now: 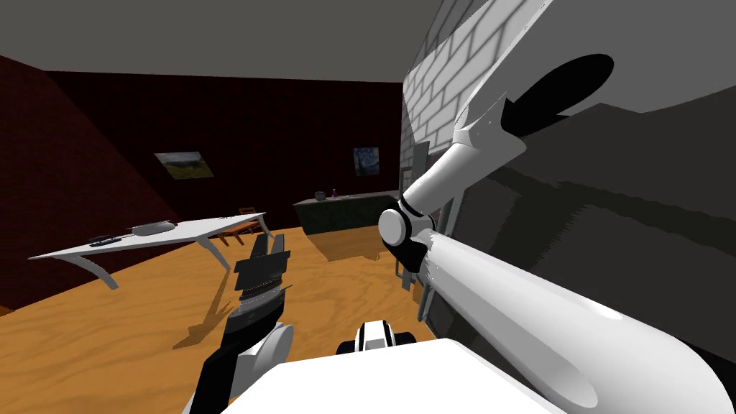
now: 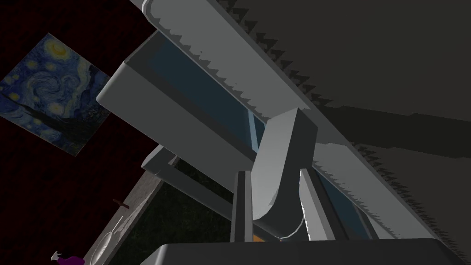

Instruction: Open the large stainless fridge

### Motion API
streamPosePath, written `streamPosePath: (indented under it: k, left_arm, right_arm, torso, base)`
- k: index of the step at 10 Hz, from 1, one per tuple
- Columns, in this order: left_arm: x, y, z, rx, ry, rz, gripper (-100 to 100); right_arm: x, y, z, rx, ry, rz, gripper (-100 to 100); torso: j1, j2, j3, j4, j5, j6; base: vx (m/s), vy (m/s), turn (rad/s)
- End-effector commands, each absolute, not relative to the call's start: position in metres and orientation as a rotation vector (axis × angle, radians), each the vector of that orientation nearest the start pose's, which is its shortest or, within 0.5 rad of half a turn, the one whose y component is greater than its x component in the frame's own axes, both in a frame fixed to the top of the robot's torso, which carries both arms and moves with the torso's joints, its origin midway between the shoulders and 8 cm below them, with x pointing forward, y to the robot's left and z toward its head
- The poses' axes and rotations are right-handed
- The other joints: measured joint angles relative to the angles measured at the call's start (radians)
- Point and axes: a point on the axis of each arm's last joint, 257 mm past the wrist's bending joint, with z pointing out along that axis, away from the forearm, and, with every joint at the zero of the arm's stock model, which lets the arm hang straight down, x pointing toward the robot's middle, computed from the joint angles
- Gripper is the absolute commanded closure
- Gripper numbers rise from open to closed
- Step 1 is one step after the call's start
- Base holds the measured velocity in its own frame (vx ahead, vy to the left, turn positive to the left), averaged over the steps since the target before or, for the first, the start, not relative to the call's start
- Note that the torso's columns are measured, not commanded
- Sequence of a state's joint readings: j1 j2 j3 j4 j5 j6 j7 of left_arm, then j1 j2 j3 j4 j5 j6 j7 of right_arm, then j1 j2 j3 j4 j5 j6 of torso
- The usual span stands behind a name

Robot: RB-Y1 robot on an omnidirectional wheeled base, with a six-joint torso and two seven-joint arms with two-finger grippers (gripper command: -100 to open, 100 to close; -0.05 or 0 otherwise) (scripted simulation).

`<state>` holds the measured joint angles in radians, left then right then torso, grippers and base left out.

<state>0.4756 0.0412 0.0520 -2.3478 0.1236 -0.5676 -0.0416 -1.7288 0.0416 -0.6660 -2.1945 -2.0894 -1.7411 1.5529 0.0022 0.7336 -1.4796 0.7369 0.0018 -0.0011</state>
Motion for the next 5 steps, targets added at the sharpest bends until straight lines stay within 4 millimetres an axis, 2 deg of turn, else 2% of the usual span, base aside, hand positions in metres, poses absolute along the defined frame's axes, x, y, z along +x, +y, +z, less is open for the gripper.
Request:
streamPosePath:
  k: [1,2,5]
  left_arm:
    - [0.313,0.297,0.075,-0.554,0.468,-1.335,0]
    - [0.313,0.297,0.075,-0.554,0.468,-1.335,0]
    - [0.313,0.297,0.075,-0.554,0.468,-1.335,0]
  right_arm:
    - [0.363,-0.384,0.304,-1.799,1.427,-2.087,100]
    - [0.363,-0.384,0.304,-1.799,1.427,-2.087,100]
    - [0.347,-0.395,0.302,-1.804,1.446,-2.094,100]
  torso:
    - [0.000,0.002,0.001,-0.001,0.000,-0.003]
    - [0.003,0.004,0.003,-0.002,-0.001,-0.003]
    - [0.004,-0.001,-0.001,-0.003,0.001,-0.004]
  base:
    - [-0.194,0.017,0.349]
    - [-0.153,0.017,0.253]
    - [-0.195,0.029,0.431]
